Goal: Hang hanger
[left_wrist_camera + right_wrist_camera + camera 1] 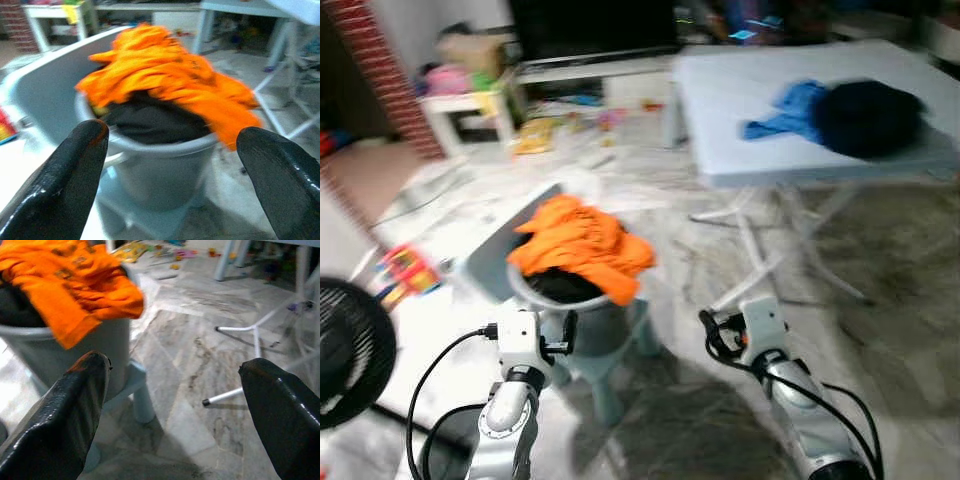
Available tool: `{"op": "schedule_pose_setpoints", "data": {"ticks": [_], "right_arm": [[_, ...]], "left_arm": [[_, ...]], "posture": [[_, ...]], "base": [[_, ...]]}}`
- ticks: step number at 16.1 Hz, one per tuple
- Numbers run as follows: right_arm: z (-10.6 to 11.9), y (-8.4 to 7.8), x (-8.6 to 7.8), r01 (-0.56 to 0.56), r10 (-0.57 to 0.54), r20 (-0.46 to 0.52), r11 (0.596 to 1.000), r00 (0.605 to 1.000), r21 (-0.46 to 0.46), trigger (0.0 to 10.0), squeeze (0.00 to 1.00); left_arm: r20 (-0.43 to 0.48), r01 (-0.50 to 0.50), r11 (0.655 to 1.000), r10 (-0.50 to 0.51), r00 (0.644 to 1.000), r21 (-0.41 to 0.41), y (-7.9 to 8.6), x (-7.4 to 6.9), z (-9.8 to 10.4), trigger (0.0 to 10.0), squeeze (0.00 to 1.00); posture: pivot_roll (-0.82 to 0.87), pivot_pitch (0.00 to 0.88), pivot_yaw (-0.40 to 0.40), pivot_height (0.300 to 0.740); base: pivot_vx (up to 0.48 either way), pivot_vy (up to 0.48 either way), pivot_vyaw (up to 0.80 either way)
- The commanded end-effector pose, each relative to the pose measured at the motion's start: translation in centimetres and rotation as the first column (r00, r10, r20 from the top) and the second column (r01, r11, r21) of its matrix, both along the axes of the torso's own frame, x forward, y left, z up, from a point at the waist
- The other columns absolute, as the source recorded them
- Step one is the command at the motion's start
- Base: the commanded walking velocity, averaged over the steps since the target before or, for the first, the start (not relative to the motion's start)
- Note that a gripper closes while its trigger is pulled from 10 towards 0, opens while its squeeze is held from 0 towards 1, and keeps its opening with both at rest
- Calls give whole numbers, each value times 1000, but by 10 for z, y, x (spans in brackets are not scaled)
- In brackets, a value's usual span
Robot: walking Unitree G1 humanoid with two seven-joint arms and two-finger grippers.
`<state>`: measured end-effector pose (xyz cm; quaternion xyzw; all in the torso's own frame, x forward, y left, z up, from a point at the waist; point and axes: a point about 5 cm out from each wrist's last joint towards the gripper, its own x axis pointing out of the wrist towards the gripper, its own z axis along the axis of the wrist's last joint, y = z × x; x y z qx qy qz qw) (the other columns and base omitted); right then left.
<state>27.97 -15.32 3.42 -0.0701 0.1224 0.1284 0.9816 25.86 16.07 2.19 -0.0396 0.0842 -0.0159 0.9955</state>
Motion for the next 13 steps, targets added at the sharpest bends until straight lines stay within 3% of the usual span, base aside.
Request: {"op": "schedule_pose_setpoints", "data": {"ticks": [1, 4, 11, 13], "right_arm": [[8, 9, 3, -29, 29, 40, 1000, 999, 10, 10000, 0], [8, 9, 3, -33, 33, 41, 999, 999, 15, 10000, 0], [13, 14, 4, -57, 56, 67, 998, 996, 12, 10000, 0], [15, 14, 5, -57, 56, 80, 998, 995, 20, 10000, 0]], "left_arm": [[-9, -23, 1000, 23, 1000, 8, 9, -3, -1, 10000, 0], [-9, -20, 1000, 20, 1000, 3, 7, -2, -1, 10000, 0], [-4, -38, 999, 38, 999, -6, 8, -8, 0, 10000, 0], [1, -36, 999, 36, 999, -8, 7, -10, 0, 10000, 0]], "posture": [[-87, 0, 80, 740], [-87, 0, 80, 740], [-68, 0, 54, 740], [-66, 0, 53, 740]], "base": [[0, 240, 800], [0, 244, 602], [0, 243, 0], [272, 244, 0]]}}
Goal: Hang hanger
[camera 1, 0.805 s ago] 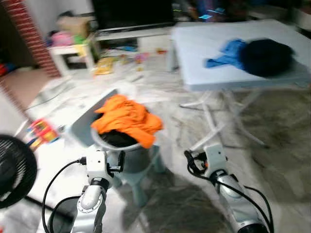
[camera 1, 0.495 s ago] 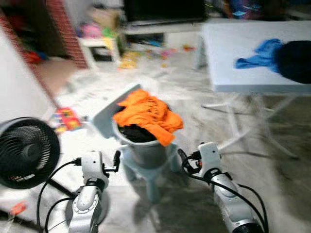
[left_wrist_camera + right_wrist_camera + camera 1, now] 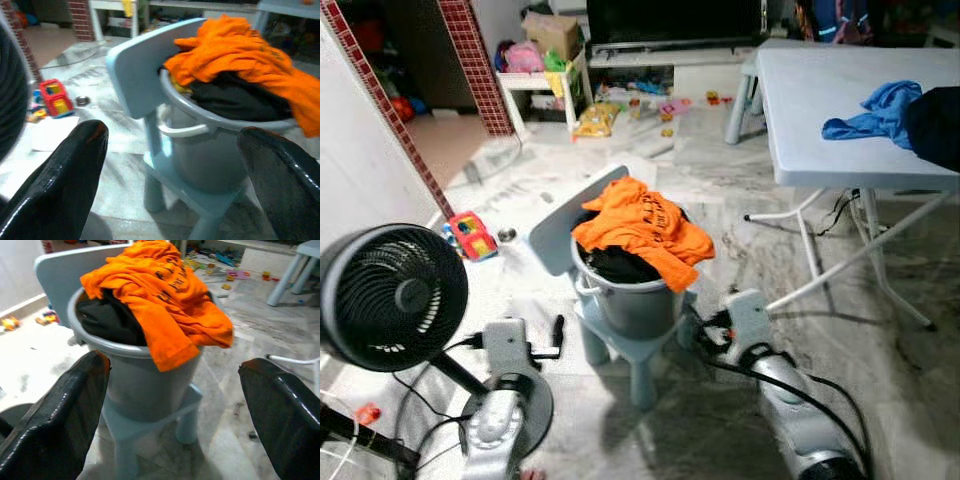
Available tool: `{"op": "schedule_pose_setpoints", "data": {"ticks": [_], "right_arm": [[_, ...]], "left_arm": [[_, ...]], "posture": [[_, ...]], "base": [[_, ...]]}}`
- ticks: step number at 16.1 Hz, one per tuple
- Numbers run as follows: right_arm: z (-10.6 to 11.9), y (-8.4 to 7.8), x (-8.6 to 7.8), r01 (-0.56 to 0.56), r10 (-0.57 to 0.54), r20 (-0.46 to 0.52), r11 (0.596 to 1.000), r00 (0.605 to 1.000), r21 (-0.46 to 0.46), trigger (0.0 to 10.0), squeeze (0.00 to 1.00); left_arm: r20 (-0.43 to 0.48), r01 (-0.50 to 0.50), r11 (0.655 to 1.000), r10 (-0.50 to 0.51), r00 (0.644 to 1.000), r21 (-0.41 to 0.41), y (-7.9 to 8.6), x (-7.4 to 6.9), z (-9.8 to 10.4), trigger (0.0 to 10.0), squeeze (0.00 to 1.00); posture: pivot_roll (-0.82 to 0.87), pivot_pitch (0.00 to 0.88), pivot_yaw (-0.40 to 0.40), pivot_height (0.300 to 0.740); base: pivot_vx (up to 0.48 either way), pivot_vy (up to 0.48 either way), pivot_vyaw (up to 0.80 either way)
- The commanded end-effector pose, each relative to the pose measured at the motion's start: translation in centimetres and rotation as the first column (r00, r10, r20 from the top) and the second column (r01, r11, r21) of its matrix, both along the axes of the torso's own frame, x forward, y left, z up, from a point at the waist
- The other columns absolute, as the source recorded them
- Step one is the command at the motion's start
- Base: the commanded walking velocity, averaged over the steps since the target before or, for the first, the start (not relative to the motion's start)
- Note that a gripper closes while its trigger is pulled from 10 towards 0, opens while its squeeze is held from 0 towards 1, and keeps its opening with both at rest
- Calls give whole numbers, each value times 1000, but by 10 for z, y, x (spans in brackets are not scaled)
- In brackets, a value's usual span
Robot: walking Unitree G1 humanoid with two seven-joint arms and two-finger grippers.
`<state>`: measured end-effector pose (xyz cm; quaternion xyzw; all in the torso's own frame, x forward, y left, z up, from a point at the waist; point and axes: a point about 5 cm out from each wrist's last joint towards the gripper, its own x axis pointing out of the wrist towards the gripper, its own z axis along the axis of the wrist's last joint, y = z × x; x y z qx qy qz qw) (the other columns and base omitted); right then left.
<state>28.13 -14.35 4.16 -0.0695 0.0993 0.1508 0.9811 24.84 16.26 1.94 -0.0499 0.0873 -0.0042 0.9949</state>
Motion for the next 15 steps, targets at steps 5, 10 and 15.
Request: {"op": "schedule_pose_setpoints", "data": {"ticks": [5, 10, 15], "right_arm": [[11, 4, 2, -8, 5, 60, 999, 998, 36, 10000, 0], [7, -6, -6, 12, -13, 51, 1000, 999, 28, 10000, 0], [8, -7, -5, 19, -21, 57, 999, 998, 29, 10000, 0]], "left_arm": [[15, -20, 1000, 20, 1000, 0, 6, 0, 4, 10000, 0], [44, 10, 1000, -9, 999, -27, 2, 0, 8, 10000, 0], [12, -33, 999, 34, 999, -26, 4, 0, 5, 10000, 0]], "posture": [[-67, 0, 48, 740], [-69, 0, 48, 740], [-71, 0, 44, 740]], "base": [[122, 99, 0], [0, 0, 0], [0, 0, 0]]}}
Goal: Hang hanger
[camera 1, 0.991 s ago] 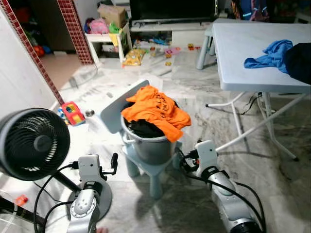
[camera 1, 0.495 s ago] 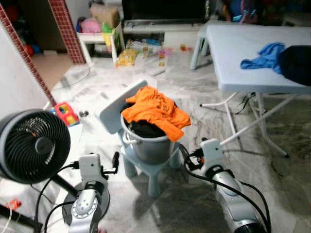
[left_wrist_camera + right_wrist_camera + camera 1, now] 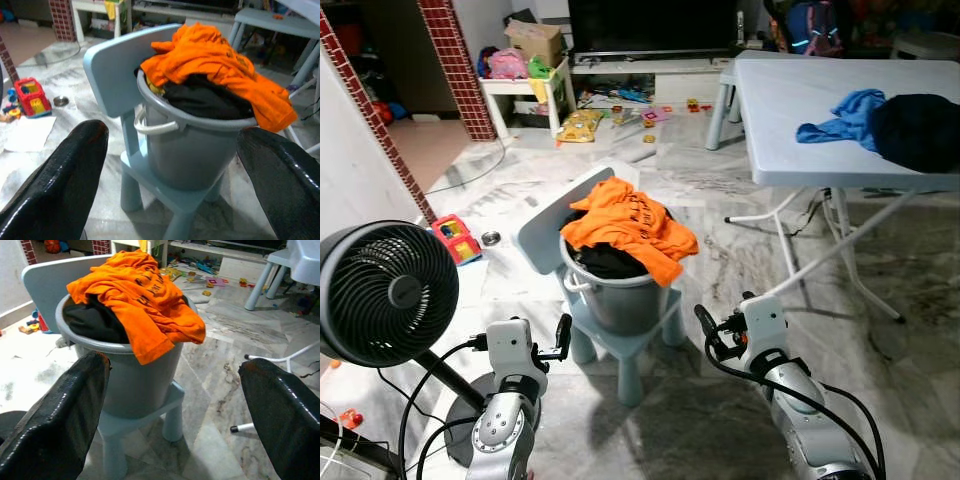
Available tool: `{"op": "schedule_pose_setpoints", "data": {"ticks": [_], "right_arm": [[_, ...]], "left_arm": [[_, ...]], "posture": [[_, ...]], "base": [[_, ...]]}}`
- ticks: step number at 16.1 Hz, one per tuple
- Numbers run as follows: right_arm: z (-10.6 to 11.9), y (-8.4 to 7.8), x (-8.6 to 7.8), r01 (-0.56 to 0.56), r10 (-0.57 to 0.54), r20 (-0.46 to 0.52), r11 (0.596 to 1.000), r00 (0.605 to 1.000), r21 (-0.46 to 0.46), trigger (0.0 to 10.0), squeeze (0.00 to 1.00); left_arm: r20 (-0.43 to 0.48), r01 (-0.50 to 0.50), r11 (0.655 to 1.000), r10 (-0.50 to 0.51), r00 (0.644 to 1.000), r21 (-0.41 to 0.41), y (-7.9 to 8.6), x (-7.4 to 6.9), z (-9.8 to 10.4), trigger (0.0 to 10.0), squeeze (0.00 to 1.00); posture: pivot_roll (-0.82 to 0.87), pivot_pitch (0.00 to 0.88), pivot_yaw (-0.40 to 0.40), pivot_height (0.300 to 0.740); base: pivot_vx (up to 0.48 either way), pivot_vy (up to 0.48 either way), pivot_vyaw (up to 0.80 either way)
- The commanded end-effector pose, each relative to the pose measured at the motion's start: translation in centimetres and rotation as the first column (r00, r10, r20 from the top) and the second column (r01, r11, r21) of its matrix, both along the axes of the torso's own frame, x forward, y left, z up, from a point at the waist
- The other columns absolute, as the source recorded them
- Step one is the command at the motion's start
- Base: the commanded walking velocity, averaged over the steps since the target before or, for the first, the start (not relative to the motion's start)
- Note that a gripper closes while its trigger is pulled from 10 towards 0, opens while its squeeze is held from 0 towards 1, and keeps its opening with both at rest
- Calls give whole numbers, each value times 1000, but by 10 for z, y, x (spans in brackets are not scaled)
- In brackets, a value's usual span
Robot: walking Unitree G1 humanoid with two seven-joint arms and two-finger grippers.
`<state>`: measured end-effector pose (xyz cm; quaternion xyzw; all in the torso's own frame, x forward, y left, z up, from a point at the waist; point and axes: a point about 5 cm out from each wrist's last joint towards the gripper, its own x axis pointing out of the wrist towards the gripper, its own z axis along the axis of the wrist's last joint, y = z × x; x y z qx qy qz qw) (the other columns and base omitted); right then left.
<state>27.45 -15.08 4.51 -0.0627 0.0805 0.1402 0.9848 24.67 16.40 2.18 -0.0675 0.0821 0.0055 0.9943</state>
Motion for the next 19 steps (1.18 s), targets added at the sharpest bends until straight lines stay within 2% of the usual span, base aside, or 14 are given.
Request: {"op": "schedule_pose_setpoints", "data": {"ticks": [1, 5, 8, 13, 19], "right_arm": [[6, -1, 1, -3, 4, 35, 1000, 999, -10, 10000, 0], [12, -7, 1, -2, 5, 68, 999, 998, -45, 10000, 0], [15, -9, 1, -39, 44, 72, 996, 996, -78, 10000, 0], [20, -9, 9, -57, 65, 84, 994, 994, -97, 10000, 0], [17, -7, 3, -39, 45, 82, 996, 996, -82, 10000, 0]], "left_arm": [[0, -12, 1000, 12, 1000, 8, 3, 2, 2, 10000, 0], [-6, -9, 1000, 9, 1000, 6, 0, 0, 0, 10000, 0], [9, -19, 999, 19, 1000, -28, -5, 2, 0, 10000, 0], [36, -11, 998, 13, 999, -56, -9, 0, 1, 10000, 0], [48, 19, 999, -17, 999, -50, -9, 3, 2, 10000, 0]], "posture": [[-71, 0, 44, 740], [-80, 0, 32, 740], [-76, 0, -14, 740], [-74, 0, -28, 740], [-90, 0, 3, 740]], "base": [[0, 0, 0], [0, 0, 0], [0, 0, 0], [0, 0, 0], [319, 0, 0]]}}
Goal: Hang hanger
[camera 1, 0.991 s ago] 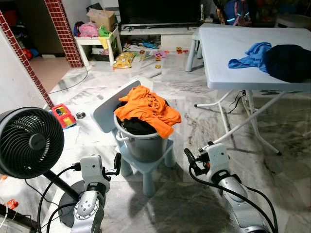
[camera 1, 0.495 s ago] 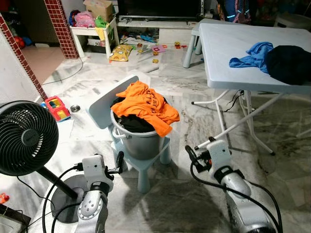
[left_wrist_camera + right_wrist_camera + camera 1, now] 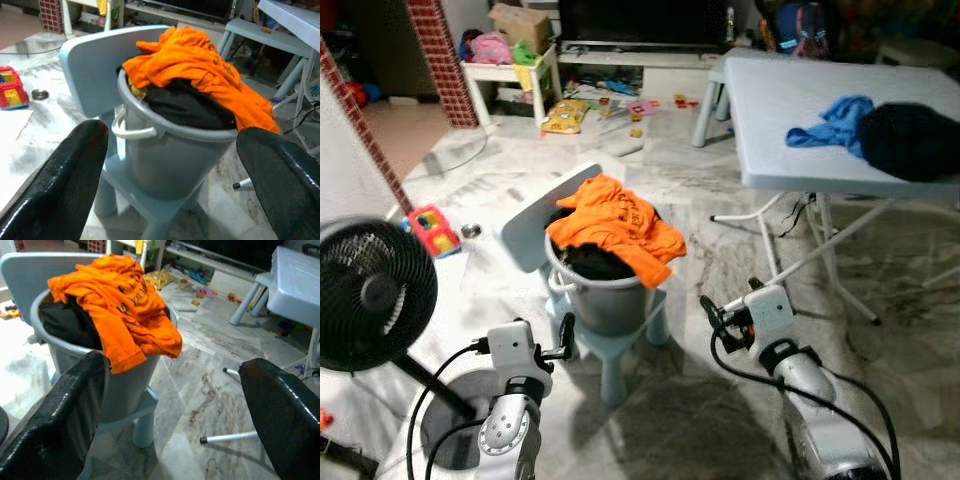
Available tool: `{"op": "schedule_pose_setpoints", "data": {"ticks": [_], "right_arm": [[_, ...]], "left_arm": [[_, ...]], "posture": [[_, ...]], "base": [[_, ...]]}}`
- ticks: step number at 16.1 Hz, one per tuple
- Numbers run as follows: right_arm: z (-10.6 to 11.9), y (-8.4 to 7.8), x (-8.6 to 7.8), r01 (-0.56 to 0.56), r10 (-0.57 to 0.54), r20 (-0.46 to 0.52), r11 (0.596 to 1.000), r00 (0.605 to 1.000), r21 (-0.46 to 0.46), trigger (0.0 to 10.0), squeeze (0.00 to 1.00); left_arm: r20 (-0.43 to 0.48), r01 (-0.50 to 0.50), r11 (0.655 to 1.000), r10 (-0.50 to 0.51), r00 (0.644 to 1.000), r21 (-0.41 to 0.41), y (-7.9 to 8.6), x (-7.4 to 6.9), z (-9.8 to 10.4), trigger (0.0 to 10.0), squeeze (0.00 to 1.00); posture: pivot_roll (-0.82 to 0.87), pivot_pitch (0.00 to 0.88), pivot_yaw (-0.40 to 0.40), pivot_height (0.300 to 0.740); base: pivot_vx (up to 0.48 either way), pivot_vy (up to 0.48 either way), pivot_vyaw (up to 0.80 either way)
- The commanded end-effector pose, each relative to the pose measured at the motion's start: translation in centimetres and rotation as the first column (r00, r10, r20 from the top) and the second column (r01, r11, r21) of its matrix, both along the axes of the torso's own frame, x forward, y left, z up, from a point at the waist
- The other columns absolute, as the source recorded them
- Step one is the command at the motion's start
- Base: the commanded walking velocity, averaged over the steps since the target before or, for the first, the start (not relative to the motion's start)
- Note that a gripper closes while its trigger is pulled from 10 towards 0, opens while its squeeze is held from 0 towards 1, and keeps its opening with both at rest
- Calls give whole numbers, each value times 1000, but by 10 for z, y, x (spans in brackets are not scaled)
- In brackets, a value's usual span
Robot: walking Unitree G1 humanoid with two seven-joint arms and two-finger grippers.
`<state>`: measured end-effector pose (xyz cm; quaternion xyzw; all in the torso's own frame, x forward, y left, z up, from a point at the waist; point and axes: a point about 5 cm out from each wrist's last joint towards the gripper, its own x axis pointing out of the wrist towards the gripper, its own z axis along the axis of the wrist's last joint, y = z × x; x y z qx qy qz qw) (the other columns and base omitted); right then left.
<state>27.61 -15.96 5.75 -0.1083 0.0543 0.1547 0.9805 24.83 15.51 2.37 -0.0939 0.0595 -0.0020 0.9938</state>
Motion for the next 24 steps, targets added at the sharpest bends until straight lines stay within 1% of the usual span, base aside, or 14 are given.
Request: {"op": "schedule_pose_setpoints", "data": {"ticks": [1, 10, 18, 19, 22, 24], "right_arm": [[5, 1, 1, 1, -1, 22, 1000, 1000, 1, 10000, 0], [4, 2, 1, 18, -19, 19, 1000, 1000, 11, 10000, 0], [2, 6, 5, 7, -8, 7, 1000, 1000, 14, 10000, 0], [3, 8, 6, -9, 9, 9, 1000, 1000, -11, 10000, 0], [1, 11, 5, -18, 18, 9, 1000, 1000, -11, 10000, 0], [0, 10, 6, -10, 10, 6, 1000, 1000, -11, 10000, 0]], "left_arm": [[3, 17, 1000, -17, 1000, 3, 0, 2, 0, 10000, 0], [-2, 35, 999, -35, 999, 4, -2, 1, -2, 10000, 0], [-9, 23, 1000, -23, 1000, 8, 0, 1, -4, 10000, 0], [-18, 12, 1000, -12, 1000, 5, 1, 1, -5, 10000, 0], [-67, -47, 998, 50, 997, 43, 5, 3, -10, 10000, 0], [-78, -53, 998, 56, 995, 45, 5, 4, -11, 10000, 0]], "posture": [[-90, 0, 4, 740], [-91, 0, 8, 740], [-77, 0, 1, 740], [-76, 0, 2, 740], [-75, 0, 6, 740], [-77, 0, 11, 740]], "base": [[386, 0, 0], [408, 0, 0], [388, 0, 0], [307, 0, 0], [0, 0, 800], [0, 0, 800]]}}
